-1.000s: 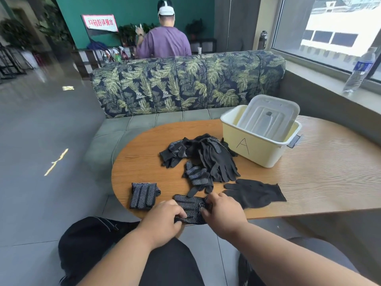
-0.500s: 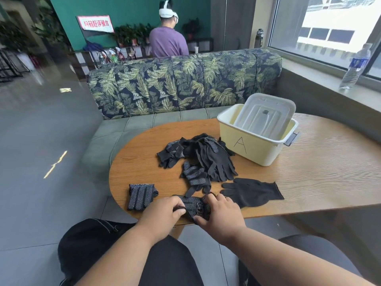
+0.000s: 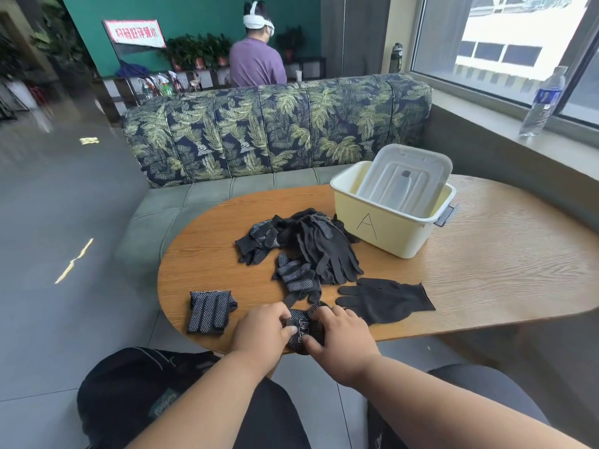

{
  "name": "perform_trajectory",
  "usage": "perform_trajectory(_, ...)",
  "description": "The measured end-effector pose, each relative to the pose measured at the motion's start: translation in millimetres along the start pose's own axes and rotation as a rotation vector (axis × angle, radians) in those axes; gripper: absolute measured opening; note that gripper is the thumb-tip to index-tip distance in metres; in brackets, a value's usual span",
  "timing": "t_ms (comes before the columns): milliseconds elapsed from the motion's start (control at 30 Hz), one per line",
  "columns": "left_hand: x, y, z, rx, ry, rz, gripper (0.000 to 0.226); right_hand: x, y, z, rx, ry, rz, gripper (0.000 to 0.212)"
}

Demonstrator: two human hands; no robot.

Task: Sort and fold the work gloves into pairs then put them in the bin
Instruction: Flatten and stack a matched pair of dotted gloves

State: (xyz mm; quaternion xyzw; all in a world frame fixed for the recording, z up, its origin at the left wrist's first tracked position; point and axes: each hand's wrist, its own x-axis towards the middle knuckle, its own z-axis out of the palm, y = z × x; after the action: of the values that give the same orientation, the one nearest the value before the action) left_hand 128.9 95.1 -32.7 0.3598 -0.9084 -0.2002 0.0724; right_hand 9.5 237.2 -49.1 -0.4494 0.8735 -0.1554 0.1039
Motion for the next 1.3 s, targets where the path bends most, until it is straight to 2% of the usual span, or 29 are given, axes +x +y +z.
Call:
perform_trajectory(100,-4.0,-0.9,5.0,-0.204,0.013,-0.087,0.035,6.8,6.0,-1.3,0.108,-0.002,0.010,0.034)
perform_trajectory(233,-12.0,-3.4,8.6,-0.116,0.126,-0.066,0.036,10.3,10.7,-1.4,0.109,0.033,0.016,0.028)
perform_trajectory(367,-16.5,2.8,8.4,0.154,0.106,-0.016,0.038,11.9,10.2,-4.1,-0.018,0.099,0.026,0.042)
perform_trajectory(467,-19.1,7.2,5.0,0.267,0.083,-0.037,0.040,17.7,8.5,-10.8,-0.023,0.071,0.045,0.052)
perform_trajectory(733,-25.0,6.7,6.4,0.121,0.095,-0.116,0.036,27.0,6.9,-25.6,-0.020,-0.033,0.100,0.067)
perform_trajectory(933,-32.5,9.2,11.1,0.159,0.181,-0.039,0.022,25.3,7.9,-27.3,-0.001,-0.041,0.078,0.072)
perform_trajectory(1067,-36.0,10.1,20.7,0.243,0.218,0.112,0.016,26.1,8.6,-31.5,-0.013,-0.043,0.045,0.065)
perform_trajectory(1200,-49.3,17.8,25.8,0.263,0.154,0.057,0.021,25.1,8.3,-31.6,0.030,-0.057,0.042,0.059)
perform_trajectory(1300,-57.6,18.3,37.0,0.290,0.166,0.052,0.027,23.7,9.1,-28.2,0.128,-0.067,0.081,0.056)
